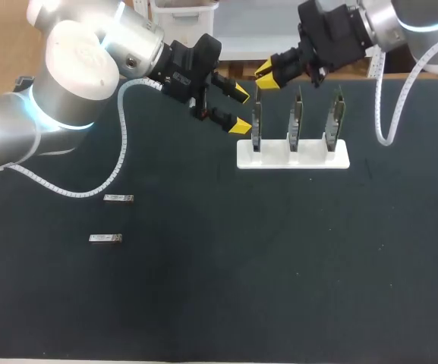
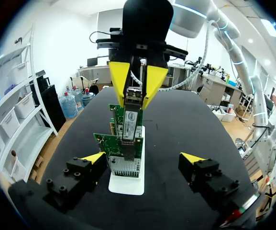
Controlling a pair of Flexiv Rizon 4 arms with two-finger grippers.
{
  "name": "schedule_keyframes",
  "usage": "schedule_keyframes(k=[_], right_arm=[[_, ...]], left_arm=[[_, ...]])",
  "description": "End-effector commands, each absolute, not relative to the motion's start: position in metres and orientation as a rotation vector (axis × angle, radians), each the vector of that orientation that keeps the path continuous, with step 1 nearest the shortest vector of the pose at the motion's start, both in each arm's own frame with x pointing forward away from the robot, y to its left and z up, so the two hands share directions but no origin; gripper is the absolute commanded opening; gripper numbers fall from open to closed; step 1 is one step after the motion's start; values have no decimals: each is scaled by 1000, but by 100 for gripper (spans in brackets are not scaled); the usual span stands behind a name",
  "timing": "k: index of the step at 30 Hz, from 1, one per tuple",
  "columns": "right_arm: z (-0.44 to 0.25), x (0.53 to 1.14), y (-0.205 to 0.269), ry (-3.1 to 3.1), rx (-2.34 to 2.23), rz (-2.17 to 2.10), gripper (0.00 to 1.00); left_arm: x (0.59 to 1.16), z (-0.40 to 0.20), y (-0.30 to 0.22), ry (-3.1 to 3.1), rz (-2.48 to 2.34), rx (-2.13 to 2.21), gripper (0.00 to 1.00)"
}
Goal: Pick up the optical module with the left hand, and insert it into the network port with the right hand.
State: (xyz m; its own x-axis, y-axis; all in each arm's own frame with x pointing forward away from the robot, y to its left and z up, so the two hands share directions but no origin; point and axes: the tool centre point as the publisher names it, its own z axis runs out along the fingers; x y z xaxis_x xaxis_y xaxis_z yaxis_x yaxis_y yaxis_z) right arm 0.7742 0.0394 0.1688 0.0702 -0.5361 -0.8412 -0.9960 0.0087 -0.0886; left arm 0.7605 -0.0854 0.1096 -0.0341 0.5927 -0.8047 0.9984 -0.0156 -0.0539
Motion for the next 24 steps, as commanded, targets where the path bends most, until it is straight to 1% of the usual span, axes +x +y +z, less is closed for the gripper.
schedule_keyframes(k=[1, 20, 21, 22, 24], right_arm=[[166, 773, 40, 1566, -1617, 796, 0], [165, 774, 39, 1580, -1607, 803, 0], [165, 774, 39, 1580, -1608, 801, 41], [165, 773, 39, 1573, -1614, 801, 100], [165, 773, 39, 1574, -1612, 796, 100]], left_arm=[[764, 110, -86, 1685, -903, 1673, 100], [764, 110, -86, 1685, -903, 1673, 100], [764, 110, -86, 1685, -903, 1673, 100], [764, 110, -86, 1685, -903, 1673, 100], [764, 110, -86, 1685, -903, 1673, 100]])
